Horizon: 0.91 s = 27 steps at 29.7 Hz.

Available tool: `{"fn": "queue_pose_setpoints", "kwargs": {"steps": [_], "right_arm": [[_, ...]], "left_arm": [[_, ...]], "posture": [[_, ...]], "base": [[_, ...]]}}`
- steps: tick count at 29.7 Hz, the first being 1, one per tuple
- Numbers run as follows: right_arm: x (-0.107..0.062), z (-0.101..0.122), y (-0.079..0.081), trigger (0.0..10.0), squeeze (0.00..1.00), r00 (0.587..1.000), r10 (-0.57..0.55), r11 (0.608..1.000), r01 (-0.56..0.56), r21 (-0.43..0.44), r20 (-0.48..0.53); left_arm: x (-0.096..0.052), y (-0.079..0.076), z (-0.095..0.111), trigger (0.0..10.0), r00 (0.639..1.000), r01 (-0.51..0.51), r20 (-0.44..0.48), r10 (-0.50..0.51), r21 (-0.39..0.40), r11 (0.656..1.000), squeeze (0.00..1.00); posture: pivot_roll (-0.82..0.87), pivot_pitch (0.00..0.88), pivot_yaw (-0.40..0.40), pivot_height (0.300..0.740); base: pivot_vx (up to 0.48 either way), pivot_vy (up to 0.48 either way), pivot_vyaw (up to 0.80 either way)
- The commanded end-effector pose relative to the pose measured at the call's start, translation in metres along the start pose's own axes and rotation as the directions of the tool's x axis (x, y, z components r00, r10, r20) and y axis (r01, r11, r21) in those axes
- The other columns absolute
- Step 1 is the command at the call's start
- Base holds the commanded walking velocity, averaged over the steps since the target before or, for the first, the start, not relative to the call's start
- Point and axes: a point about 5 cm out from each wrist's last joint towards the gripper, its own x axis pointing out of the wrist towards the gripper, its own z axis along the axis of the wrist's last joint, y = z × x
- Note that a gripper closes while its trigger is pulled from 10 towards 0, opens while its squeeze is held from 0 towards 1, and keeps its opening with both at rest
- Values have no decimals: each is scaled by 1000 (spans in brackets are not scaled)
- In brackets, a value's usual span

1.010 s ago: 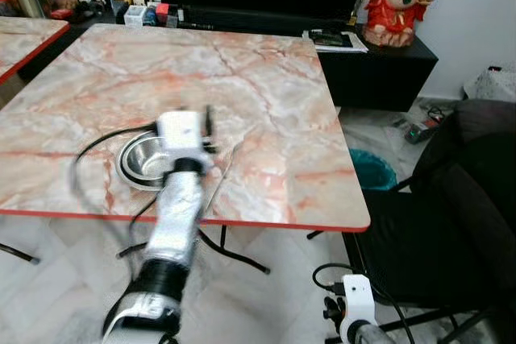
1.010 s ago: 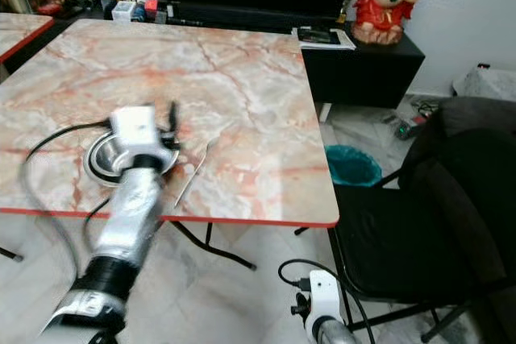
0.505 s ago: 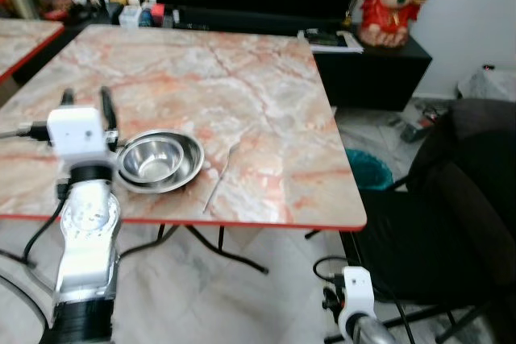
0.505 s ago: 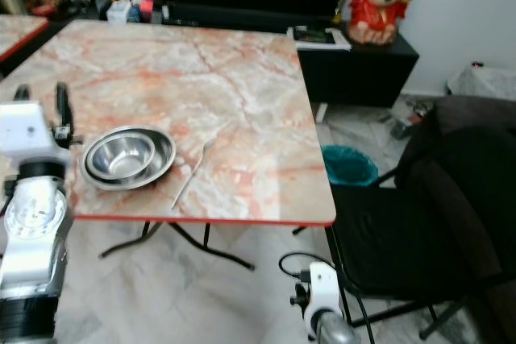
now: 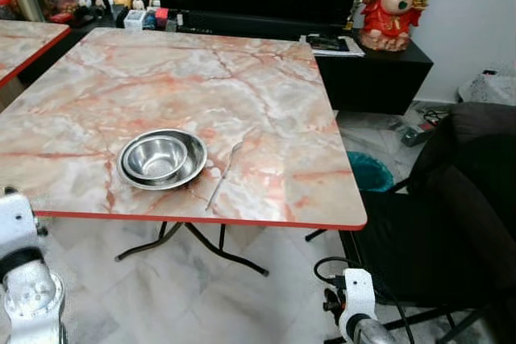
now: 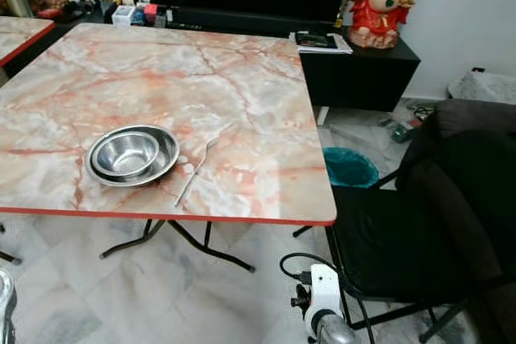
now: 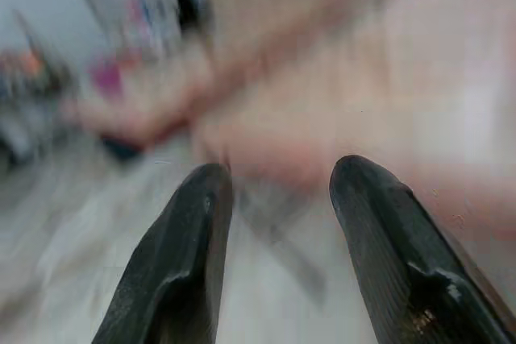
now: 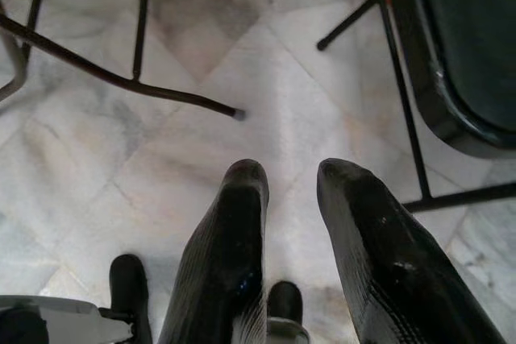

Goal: Setting the table

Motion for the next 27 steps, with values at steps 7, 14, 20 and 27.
{"fn": "queue_pose_setpoints", "kwargs": {"steps": [7, 14, 20, 27], "right_arm": [[0, 0, -3, 10000, 0, 1000, -19, 1000, 19, 17, 0], [0, -1, -1, 10000, 0, 1000, -17, 1000, 17, 14, -8], [0, -1, -2, 10000, 0, 1000, -26, 1000, 27, 8, -5], [-2, -4, -5, 10000, 0, 999, -46, 999, 46, 13, -8]], "left_arm": [[-34, -34, -82, 10000, 870, 213, -443, -214, -54, 976, 0], [-74, -105, -89, 10000, 623, 648, -454, -637, -155, 745, 0], [-83, -127, -85, 10000, 551, 713, -469, -690, -165, 681, 0], [-90, -138, -84, 10000, 507, 747, -472, -721, -175, 641, 0]], "posture": [[49, 0, -70, 705], [43, 0, -65, 705], [17, 0, -49, 705], [5, 0, -38, 705]], "base": [[0, 0, 0], [0, 58, 0], [0, 468, 0], [0, 438, 0]]}}
